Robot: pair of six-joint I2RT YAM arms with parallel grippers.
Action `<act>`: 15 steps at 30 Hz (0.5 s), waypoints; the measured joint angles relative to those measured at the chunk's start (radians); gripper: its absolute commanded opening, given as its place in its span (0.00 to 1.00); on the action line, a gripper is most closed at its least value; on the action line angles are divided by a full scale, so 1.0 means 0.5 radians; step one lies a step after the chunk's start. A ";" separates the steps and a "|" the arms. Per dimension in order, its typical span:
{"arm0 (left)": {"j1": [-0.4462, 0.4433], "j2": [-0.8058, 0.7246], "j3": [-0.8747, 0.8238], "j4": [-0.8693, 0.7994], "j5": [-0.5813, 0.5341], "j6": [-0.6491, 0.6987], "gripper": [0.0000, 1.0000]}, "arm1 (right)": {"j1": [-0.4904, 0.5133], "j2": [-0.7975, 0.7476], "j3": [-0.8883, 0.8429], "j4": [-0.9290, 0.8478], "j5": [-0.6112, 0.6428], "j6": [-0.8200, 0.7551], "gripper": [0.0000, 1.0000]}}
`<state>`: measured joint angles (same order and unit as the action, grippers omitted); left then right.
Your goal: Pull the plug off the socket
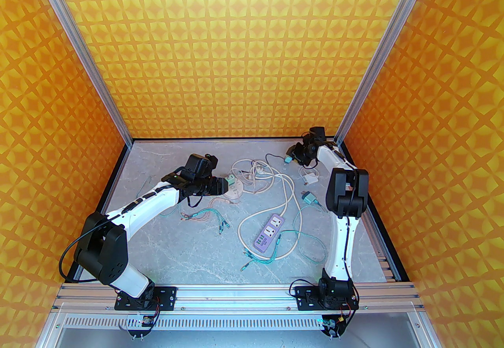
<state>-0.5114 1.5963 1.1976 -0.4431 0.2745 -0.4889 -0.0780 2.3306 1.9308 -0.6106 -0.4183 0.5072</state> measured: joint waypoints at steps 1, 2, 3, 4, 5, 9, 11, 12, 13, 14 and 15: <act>0.000 0.000 0.000 -0.002 -0.007 0.000 0.48 | 0.000 0.004 0.002 -0.018 0.008 -0.017 0.48; 0.000 0.000 0.000 -0.004 -0.011 0.000 0.48 | 0.000 0.008 0.007 -0.043 0.026 -0.034 0.52; 0.000 0.000 0.000 -0.006 -0.014 0.000 0.48 | 0.000 0.011 0.017 -0.072 0.050 -0.052 0.58; 0.000 0.000 0.000 -0.008 -0.018 0.000 0.48 | 0.000 0.011 0.027 -0.098 0.072 -0.071 0.63; 0.000 0.000 0.000 -0.014 -0.023 0.000 0.48 | 0.000 0.011 0.040 -0.127 0.101 -0.084 0.70; 0.000 0.000 0.000 -0.039 -0.050 0.001 0.56 | 0.000 -0.012 0.053 -0.166 0.202 -0.128 0.98; 0.000 0.000 0.000 -0.043 -0.069 0.007 0.63 | 0.000 -0.056 0.034 -0.169 0.244 -0.135 0.98; 0.000 0.000 0.000 -0.045 -0.082 0.012 0.69 | 0.001 -0.090 0.016 -0.171 0.264 -0.136 0.99; 0.000 0.000 0.000 -0.049 -0.095 0.020 0.75 | 0.006 -0.143 -0.012 -0.170 0.285 -0.137 0.98; 0.002 0.000 0.002 -0.052 -0.111 0.034 0.78 | 0.011 -0.202 -0.043 -0.167 0.307 -0.136 0.98; 0.002 0.000 0.002 -0.053 -0.122 0.044 0.79 | 0.018 -0.261 -0.077 -0.161 0.325 -0.136 0.98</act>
<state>-0.5106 1.5963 1.1988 -0.4694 0.2134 -0.4667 -0.0689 2.2002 1.8923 -0.6910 -0.2558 0.4393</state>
